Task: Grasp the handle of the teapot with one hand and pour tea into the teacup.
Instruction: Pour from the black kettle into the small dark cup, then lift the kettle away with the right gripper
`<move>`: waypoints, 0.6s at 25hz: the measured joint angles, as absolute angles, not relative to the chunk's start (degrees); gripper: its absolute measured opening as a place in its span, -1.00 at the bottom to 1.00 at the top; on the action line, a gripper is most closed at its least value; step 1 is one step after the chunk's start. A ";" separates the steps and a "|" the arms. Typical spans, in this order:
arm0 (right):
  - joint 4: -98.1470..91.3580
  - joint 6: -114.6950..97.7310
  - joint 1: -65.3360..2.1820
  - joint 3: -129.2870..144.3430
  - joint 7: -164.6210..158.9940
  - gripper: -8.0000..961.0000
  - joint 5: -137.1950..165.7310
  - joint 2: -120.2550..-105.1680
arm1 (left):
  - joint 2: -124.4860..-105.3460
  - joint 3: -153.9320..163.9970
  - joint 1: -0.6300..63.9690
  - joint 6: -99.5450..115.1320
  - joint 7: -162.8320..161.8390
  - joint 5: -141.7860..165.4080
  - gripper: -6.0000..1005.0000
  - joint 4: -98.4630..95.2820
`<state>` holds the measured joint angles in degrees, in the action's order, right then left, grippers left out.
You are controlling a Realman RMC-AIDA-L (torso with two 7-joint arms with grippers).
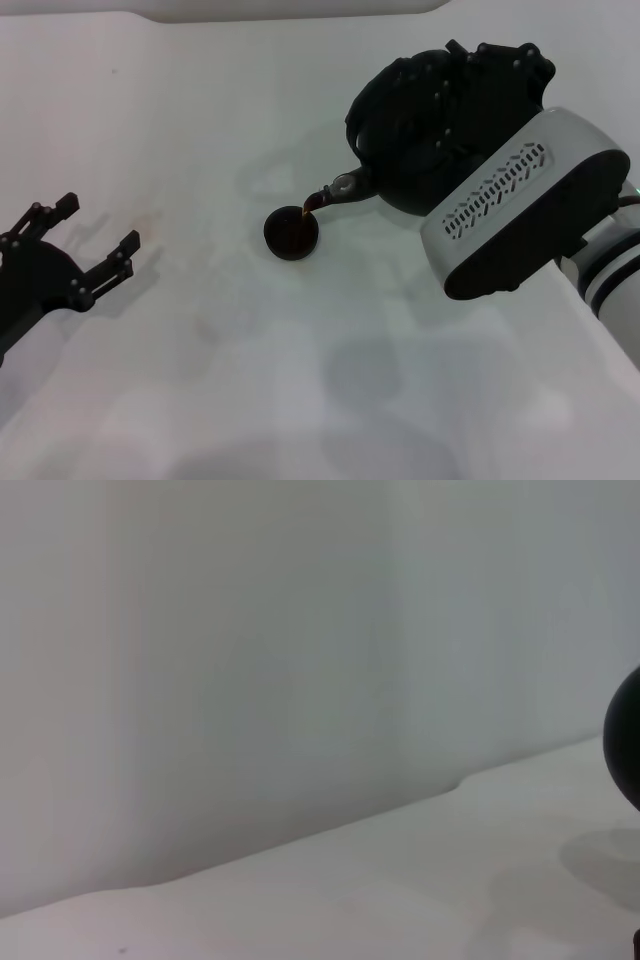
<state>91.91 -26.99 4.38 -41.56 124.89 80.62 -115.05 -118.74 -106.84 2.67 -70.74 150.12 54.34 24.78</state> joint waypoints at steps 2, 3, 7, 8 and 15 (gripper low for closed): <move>91.80 -26.99 4.31 -41.61 124.89 -0.76 80.57 -115.05 | -118.74 -106.92 2.71 -70.74 150.12 54.46 0.71 24.78; 91.75 -26.99 4.25 -41.63 124.89 -0.76 80.55 -115.05 | -118.74 -106.93 2.74 -70.74 150.12 54.46 0.71 24.78; 91.46 -26.98 3.85 -41.66 124.63 -0.76 80.39 -115.04 | -118.74 -107.01 2.79 -70.74 150.11 54.48 0.71 24.78; 91.39 -26.98 3.77 -41.67 124.57 -0.76 80.33 -115.03 | -118.74 -107.03 2.79 -70.74 150.12 54.49 0.71 24.78; 91.27 -26.97 3.68 -41.75 124.61 -0.76 80.24 -114.96 | -118.74 -107.13 2.82 -70.66 150.12 54.50 0.71 24.78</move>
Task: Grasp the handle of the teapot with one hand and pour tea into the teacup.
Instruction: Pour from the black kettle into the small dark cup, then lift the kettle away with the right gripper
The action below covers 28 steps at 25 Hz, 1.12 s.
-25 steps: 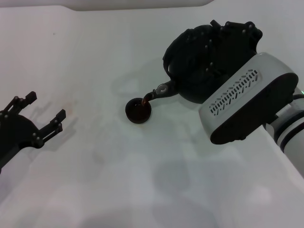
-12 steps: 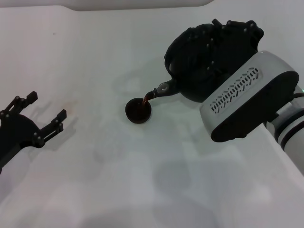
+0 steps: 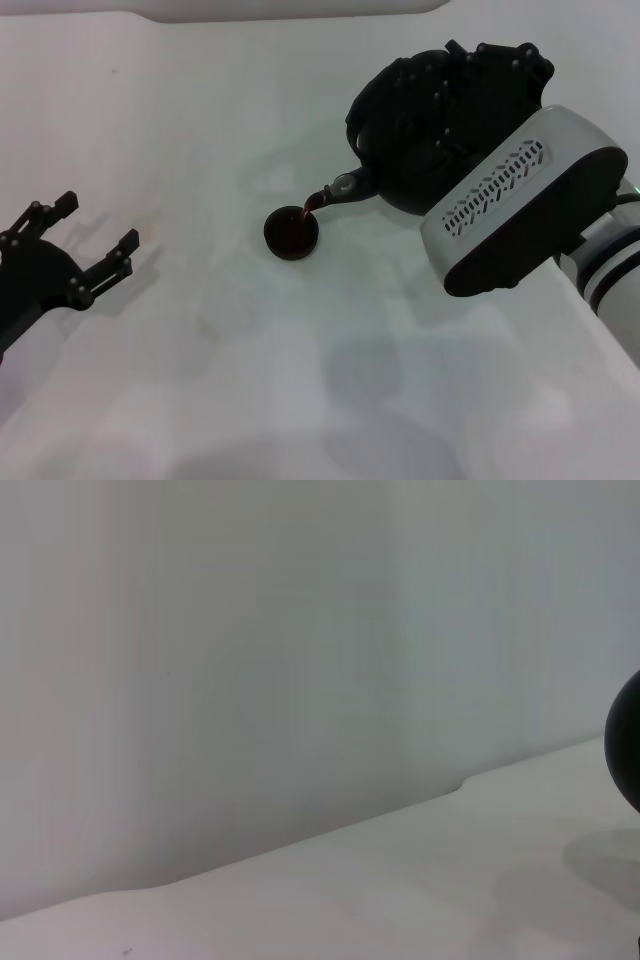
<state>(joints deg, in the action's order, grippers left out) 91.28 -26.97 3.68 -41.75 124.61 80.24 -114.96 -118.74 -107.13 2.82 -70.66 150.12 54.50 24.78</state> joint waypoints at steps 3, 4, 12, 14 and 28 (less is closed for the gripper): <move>91.27 -26.98 3.69 -41.76 124.62 -0.76 80.24 -114.96 | -118.74 -107.14 2.89 -70.61 150.11 54.50 0.71 24.78; 91.27 -26.98 3.69 -41.76 124.62 -0.76 80.24 -114.95 | -118.74 -107.14 2.92 -70.59 150.12 54.50 0.71 24.78; 91.26 -26.56 3.69 -42.21 123.84 -0.76 79.74 -114.95 | -118.74 -107.08 2.99 -70.06 150.12 54.49 0.71 24.78; 91.26 -26.38 3.69 -42.28 123.41 -0.76 79.45 -114.87 | -118.74 -107.10 3.00 -70.02 150.12 54.49 0.71 24.78; 91.06 -11.04 5.08 -50.72 112.17 -0.76 79.37 -114.31 | -118.65 -107.32 3.61 -69.12 150.12 54.49 0.71 24.78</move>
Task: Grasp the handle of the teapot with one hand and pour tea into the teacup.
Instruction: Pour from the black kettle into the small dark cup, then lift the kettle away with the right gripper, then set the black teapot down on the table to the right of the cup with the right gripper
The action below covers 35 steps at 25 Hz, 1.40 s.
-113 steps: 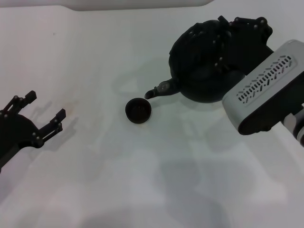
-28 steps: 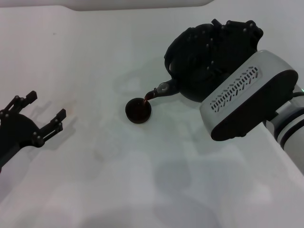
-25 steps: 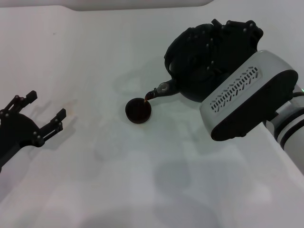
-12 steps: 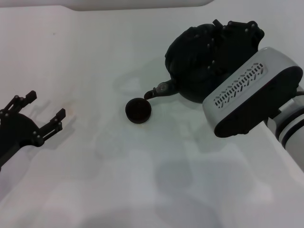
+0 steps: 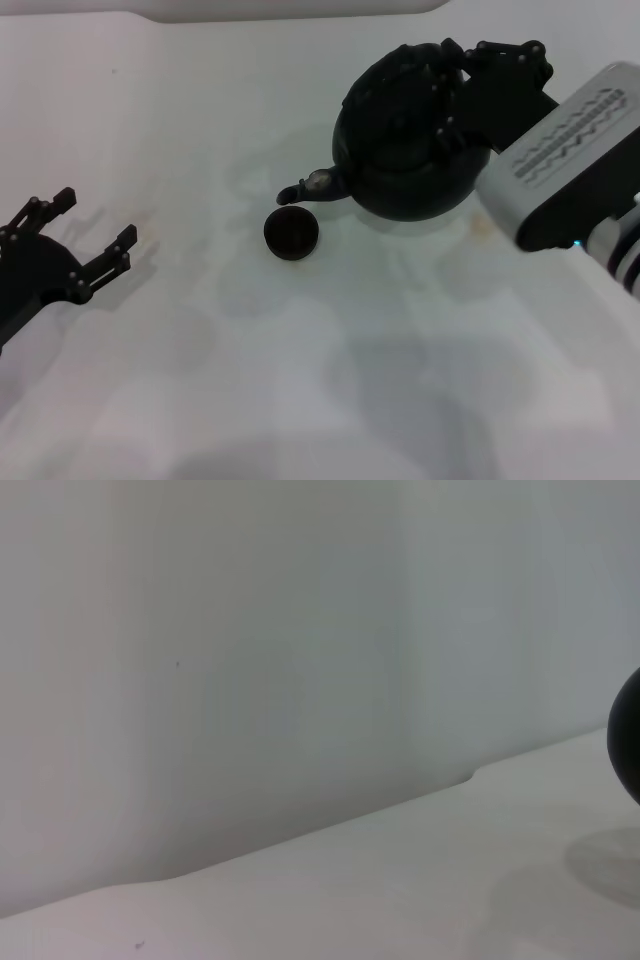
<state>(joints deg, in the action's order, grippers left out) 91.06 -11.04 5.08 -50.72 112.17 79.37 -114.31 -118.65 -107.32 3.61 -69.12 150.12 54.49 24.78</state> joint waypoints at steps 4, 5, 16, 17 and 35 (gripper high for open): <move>90.07 -5.42 5.10 -54.71 108.09 -0.76 79.38 -114.19 | -118.65 -107.32 3.84 -68.66 150.12 54.49 0.71 24.78; 89.72 -4.40 5.10 -55.59 107.56 -0.76 79.38 -114.28 | -118.65 -107.32 3.94 -68.56 150.12 54.49 0.71 24.78; 83.95 6.08 4.60 -68.31 104.13 -0.76 78.49 -115.24 | -118.65 -107.29 5.89 -67.66 150.12 54.45 0.71 23.32; 83.49 7.47 4.57 -69.55 104.18 -0.76 77.91 -115.27 | -118.65 -107.26 5.98 -67.49 150.11 54.45 0.71 23.32; 67.54 48.96 1.87 -90.63 111.94 -0.76 63.53 -115.22 | -118.65 -107.06 7.47 -66.13 150.12 54.50 0.71 23.29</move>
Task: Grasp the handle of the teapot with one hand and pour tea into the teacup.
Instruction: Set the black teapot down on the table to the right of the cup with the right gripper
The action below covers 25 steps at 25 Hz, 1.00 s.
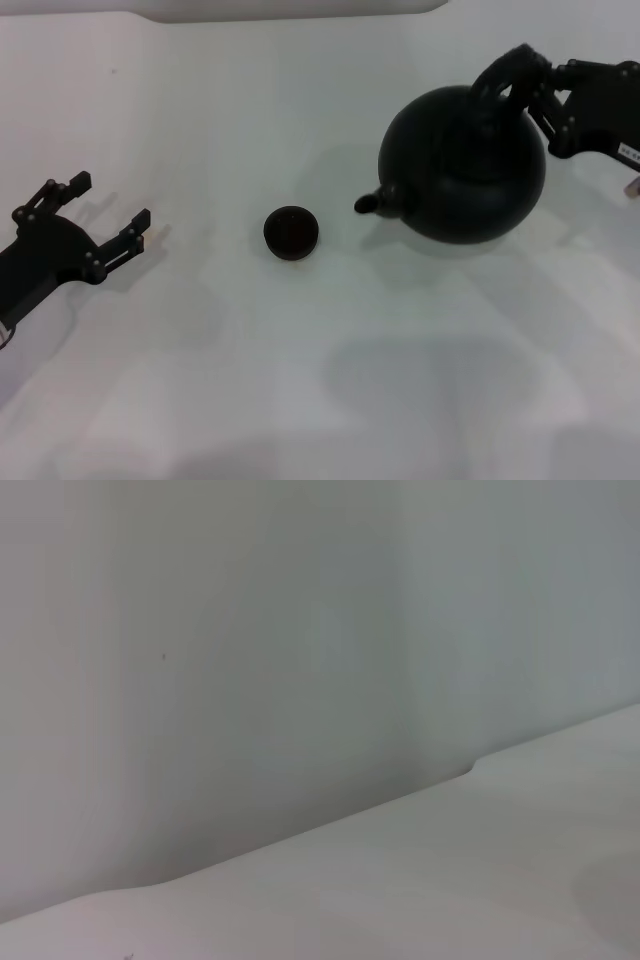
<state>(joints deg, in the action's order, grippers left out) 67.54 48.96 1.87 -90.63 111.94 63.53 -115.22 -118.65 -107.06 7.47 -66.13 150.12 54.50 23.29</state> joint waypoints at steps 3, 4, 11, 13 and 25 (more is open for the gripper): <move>65.33 51.10 1.20 -91.72 114.12 -0.76 62.93 -115.19 | -118.65 -106.97 7.48 -66.08 150.12 54.50 0.71 23.29; 64.59 51.57 0.88 -92.13 114.52 -0.76 62.92 -115.21 | -118.65 -106.93 7.47 -66.08 150.11 54.50 0.71 23.30; 61.20 52.20 -0.91 -93.39 117.06 -0.76 62.84 -115.17 | -118.71 -106.79 7.45 -66.15 150.12 54.50 0.71 23.29; 60.82 51.99 -1.25 -93.44 117.12 -0.76 62.93 -115.08 | -118.74 -106.78 7.40 -66.21 150.12 54.49 0.71 23.29; 58.93 51.90 -2.01 -95.32 117.33 -0.75 64.75 -114.89 | -118.74 -106.78 7.47 -66.18 150.12 54.49 0.71 23.29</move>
